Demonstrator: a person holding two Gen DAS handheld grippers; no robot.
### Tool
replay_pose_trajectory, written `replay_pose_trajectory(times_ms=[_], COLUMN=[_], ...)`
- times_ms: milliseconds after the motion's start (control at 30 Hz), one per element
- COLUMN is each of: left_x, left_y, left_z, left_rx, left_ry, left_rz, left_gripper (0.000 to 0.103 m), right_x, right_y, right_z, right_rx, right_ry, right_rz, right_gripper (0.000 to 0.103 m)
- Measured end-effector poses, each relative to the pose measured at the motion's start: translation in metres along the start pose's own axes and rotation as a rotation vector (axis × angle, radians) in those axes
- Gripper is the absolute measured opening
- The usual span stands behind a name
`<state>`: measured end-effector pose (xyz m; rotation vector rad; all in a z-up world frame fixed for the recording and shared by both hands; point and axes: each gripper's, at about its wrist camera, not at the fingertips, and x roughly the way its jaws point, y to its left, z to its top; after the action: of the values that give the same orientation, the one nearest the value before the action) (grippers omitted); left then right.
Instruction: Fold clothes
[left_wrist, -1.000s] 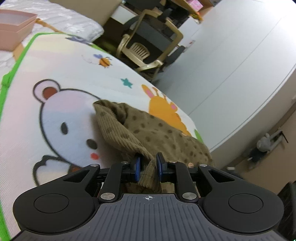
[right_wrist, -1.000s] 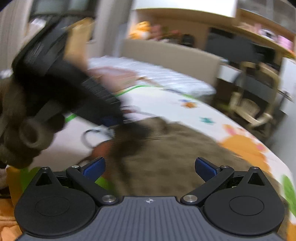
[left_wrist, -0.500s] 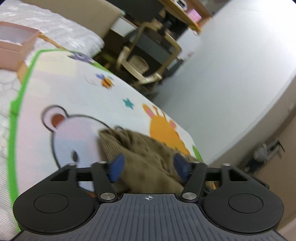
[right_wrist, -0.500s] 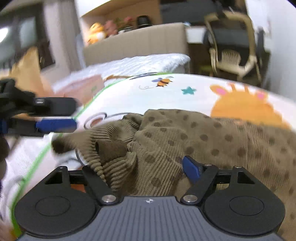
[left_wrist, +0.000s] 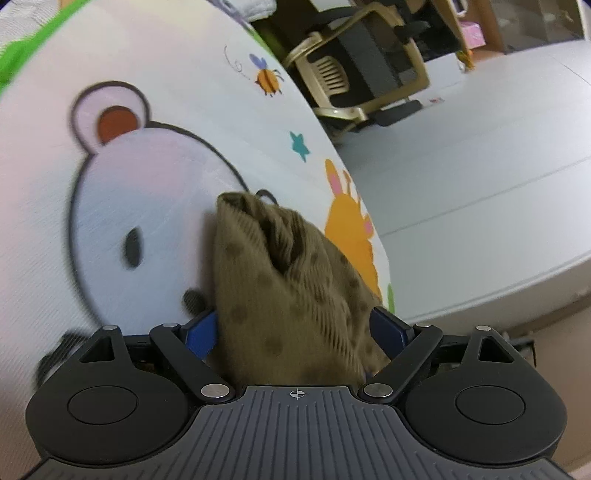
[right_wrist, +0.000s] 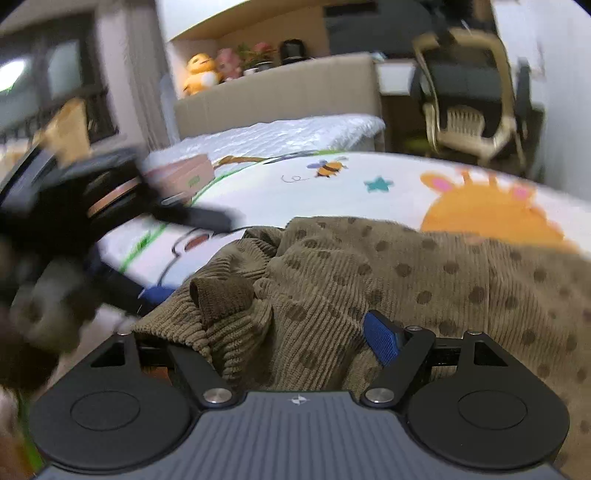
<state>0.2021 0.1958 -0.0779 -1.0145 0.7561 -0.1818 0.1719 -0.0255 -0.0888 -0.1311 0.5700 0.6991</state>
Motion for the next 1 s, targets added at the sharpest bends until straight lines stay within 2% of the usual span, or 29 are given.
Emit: replay_pose_trajectory(times_ms=[67,133,167,200,233,333,433,600,767,867,967,1000], left_x=[0.011,0.022,0.025,0.024,0.023,0.015,0.011,0.018,0.058,0.095,0.108,0.105], left_y=[-0.009,-0.022,-0.028,-0.033,-0.038,-0.049,-0.069,-0.130,-0.199,-0.229,-0.242,-0.243], left_z=[0.004,0.005,0.005,0.004,0.003,0.003,0.001,-0.010,-0.040,-0.064,-0.072,-0.071], left_rx=[0.038,0.105,0.138,0.169,0.200,0.242,0.288,0.420,0.564,0.634,0.658,0.657], left_ry=[0.003,0.007,0.003,-0.009,-0.023,-0.054,-0.065,-0.049,0.040,0.103,0.100,0.090], left_rz=[0.004,0.020,0.036,0.049,0.058,0.042,0.023,-0.054,-0.131,-0.129,-0.128,-0.134], left_gripper=[0.079,0.050,0.043,0.032,0.026,0.023,0.021,0.021,0.022,0.034,0.042,0.049], right_x=[-0.004,-0.005,-0.005,-0.005,-0.007,-0.016,-0.025,-0.060,-0.109,-0.130,-0.137,-0.137], right_y=[0.020,0.033,0.039,0.044,0.045,0.032,0.019,-0.013,-0.065,-0.103,-0.146,-0.158], right_z=[-0.006,-0.011,-0.013,-0.015,-0.015,-0.007,0.000,0.010,0.005,-0.009,-0.032,-0.040], right_rx=[-0.162,-0.265,-0.308,-0.351,-0.358,-0.286,-0.215,-0.081,0.105,0.251,0.402,0.446], right_ry=[-0.042,-0.053,-0.054,-0.055,-0.062,-0.094,-0.126,-0.204,-0.254,-0.252,-0.214,-0.192], right_rz=[-0.058,-0.080,-0.086,-0.091,-0.093,-0.084,-0.076,-0.069,-0.090,-0.125,-0.190,-0.217], right_gripper=[0.077,0.077,0.077,0.077,0.071,0.048,0.032,0.027,0.026,0.026,0.026,0.026])
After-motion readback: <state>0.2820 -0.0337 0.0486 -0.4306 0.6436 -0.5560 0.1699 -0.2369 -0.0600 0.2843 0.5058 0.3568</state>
